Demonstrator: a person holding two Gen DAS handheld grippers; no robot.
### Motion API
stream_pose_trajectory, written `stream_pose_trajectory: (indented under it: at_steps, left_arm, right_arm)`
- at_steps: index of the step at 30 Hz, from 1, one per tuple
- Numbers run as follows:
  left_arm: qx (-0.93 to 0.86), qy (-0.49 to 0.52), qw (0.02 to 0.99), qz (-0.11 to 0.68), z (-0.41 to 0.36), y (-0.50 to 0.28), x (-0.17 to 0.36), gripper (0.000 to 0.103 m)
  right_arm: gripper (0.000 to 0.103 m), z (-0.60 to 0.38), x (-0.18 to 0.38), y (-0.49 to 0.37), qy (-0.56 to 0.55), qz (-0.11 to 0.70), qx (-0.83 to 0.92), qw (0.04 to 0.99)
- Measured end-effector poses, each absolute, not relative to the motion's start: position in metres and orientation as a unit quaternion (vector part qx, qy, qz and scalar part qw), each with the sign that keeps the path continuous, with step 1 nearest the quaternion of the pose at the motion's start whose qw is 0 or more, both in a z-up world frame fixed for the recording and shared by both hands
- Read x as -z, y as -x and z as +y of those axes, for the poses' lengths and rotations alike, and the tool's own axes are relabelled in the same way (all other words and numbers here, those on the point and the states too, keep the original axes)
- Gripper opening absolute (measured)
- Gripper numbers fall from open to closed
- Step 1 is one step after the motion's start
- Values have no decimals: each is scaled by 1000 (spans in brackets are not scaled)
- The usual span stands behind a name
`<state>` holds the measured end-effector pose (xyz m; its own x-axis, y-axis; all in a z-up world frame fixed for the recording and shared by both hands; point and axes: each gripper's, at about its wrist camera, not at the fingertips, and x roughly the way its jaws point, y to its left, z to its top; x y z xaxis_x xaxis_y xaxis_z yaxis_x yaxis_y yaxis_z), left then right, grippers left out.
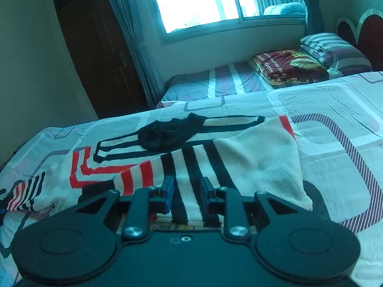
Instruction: Fold small clothes
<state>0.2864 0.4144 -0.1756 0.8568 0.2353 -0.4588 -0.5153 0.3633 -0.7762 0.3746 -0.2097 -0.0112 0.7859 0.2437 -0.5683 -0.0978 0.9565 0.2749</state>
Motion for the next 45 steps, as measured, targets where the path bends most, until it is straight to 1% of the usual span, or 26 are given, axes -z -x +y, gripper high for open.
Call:
stream_pose_trajectory:
  at_steps: [1,2,3,4,5,7,10,13,17,21,24,28,31,32,33,34,35,36,37,38,41,43,45]
  left_arm:
    - [-230,510,817,140,422,-291,173,53]
    - [-235,505,818,145,425,-294,172,41]
    - [-243,497,818,155,429,-297,172,25]
    - [-249,487,820,166,432,-300,173,15]
    - [-254,479,822,174,437,-305,172,7]
    - [-241,474,829,171,438,-310,170,6]
    - [-192,457,856,147,418,-323,148,6]
    - [-115,450,876,134,372,-353,117,6]
    - [-6,443,886,137,280,-402,86,6]
    - [67,381,904,184,167,-451,78,6]
    - [112,350,902,227,93,-474,94,6]
    - [143,321,892,286,18,-494,124,6]
    - [134,269,891,339,-29,-490,140,6]
    - [125,246,897,345,-36,-495,145,6]
    - [122,229,904,340,-43,-487,141,11]
    - [134,220,906,336,-45,-480,134,18]
    - [154,218,907,327,-49,-460,121,36]
    - [162,211,911,315,-45,-444,110,50]
    - [161,197,917,307,-37,-429,100,54]
    - [162,183,923,296,-22,-415,90,57]
    - [123,145,943,275,38,-386,74,57]
    - [68,94,954,278,80,-364,74,57]
    - [26,86,951,297,116,-364,82,56]
  right_arm:
    - [25,-210,11,-375,-121,316,-86,937]
    - [25,-211,11,-376,-126,319,-82,936]
    - [25,-212,11,-376,-130,321,-76,935]
    - [25,-214,11,-377,-132,323,-70,935]
    - [25,-216,12,-377,-134,324,-66,934]
    - [25,-221,13,-378,-137,325,-61,934]
    - [25,-226,16,-376,-139,327,-57,933]
    - [25,-233,20,-375,-148,328,-56,931]
    - [25,-242,23,-376,-158,325,-57,931]
    - [25,-262,20,-372,-173,315,-53,932]
    - [25,-285,16,-371,-190,307,-46,931]
    - [26,-309,11,-370,-203,296,-45,932]
    - [31,-319,13,-370,-217,298,-51,928]
    - [36,-320,14,-370,-223,299,-53,926]
    - [39,-321,15,-371,-231,300,-56,924]
    - [40,-322,16,-371,-241,300,-61,921]
    - [41,-321,17,-372,-251,300,-68,918]
    - [41,-318,18,-372,-258,301,-76,915]
    - [41,-313,20,-374,-262,304,-84,912]
    - [41,-307,22,-377,-266,307,-93,909]
    - [42,-288,34,-388,-290,325,-122,892]
    - [42,-277,44,-396,-303,341,-128,881]
    - [42,-267,55,-400,-319,352,-133,870]
